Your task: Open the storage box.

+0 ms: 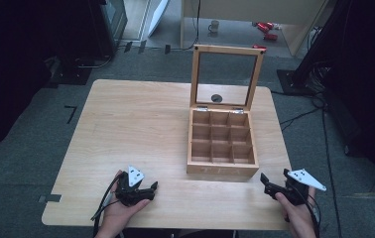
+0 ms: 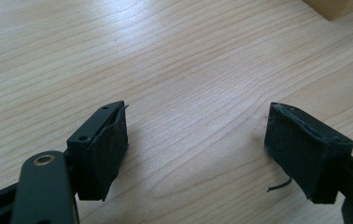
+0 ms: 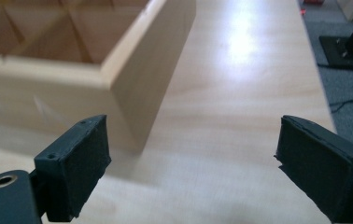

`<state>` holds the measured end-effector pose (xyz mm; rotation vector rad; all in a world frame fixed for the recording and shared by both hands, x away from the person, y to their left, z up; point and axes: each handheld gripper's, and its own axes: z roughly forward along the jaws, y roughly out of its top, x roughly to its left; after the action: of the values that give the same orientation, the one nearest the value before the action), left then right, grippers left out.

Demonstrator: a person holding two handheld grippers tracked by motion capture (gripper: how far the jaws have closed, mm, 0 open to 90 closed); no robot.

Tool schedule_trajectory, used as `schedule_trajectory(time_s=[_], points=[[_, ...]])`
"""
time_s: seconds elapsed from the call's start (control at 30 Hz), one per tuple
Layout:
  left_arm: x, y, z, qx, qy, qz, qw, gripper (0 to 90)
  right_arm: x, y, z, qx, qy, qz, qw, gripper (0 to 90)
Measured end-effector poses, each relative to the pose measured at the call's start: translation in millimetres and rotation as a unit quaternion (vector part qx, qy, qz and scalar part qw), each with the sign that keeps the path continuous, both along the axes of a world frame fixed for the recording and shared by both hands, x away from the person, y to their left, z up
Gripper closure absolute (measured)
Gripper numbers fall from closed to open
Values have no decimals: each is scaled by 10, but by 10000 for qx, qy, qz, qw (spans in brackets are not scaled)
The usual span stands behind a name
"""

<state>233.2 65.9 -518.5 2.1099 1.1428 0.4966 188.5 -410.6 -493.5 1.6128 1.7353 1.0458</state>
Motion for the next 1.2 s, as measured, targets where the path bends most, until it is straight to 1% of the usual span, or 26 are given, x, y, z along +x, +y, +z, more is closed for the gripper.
schedule_trajectory(time_s=[0.13, 0.2, 0.3, 0.4, 0.43, 0.47, 0.5, 0.53, 0.8, 1.2], points=[[0, 0, 1, 4, 4, -5, 10000, 218, -48, 63, -109, -214, 174, 142, 9995, 93], [0, -4, 0, -5, 2, 13, 10000, 218, -48, 88, -152, -333, 257, 152, 9990, 94], [-1, -3, 1, -3, 4, 14, 10000, 218, -47, 107, -214, -447, 382, 115, 9982, 93], [-1, -3, 1, -2, 3, 14, 10000, 218, -45, 115, -280, -533, 569, 78, 9969, 93], [-2, -2, 0, 0, 3, 10, 10000, 218, -37, 114, -312, -595, 698, 41, 9958, 85], [-2, -2, 0, 0, 3, 10, 10000, 217, -24, 96, -319, -511, 793, 54, 9955, 84], [-2, -3, 0, -1, 4, 12, 10000, 217, -21, 88, -318, -498, 790, 30, 9956, 85], [-2, -3, 0, 2, 4, 14, 10000, 217, -20, 90, -319, -532, 801, 39, 9954, 83], [-4, -4, 0, 2, 5, 16, 10000, 217, -12, 93, -323, -542, 829, 148, 9950, 52], [-6, -6, 0, 3, 9, 7, 10000, 214, -4, 97, -324, -551, 858, 205, 9946, 32]])
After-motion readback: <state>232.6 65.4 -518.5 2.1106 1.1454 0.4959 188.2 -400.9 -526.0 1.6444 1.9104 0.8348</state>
